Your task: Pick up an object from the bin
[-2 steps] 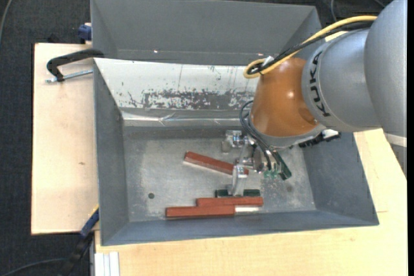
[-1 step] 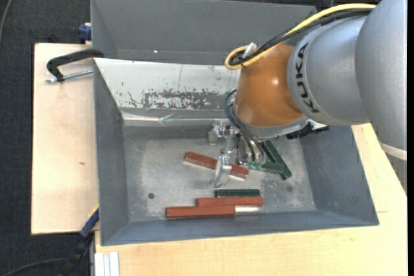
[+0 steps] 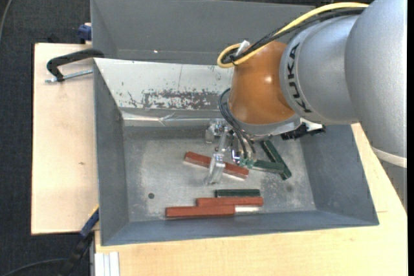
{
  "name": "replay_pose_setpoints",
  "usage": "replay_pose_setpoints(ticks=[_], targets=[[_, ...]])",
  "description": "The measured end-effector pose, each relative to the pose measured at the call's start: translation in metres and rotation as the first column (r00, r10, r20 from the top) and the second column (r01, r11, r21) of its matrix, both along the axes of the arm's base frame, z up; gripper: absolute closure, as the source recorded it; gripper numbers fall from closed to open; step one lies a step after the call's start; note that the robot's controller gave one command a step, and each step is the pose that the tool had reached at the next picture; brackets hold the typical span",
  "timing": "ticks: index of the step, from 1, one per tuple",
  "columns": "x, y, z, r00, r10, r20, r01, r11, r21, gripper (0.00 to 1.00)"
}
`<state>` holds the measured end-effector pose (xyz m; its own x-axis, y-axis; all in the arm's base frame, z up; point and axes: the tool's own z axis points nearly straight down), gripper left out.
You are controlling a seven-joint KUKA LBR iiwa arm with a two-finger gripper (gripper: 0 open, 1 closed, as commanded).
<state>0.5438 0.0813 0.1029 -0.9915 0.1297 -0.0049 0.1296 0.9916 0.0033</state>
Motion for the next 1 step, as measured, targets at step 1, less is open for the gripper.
replay_pose_setpoints(ticks=[1], targets=[[0.0079,-0.0061,-0.0343,1.0,-0.027,-0.007,0.027,1.0,-0.001,0.0]])
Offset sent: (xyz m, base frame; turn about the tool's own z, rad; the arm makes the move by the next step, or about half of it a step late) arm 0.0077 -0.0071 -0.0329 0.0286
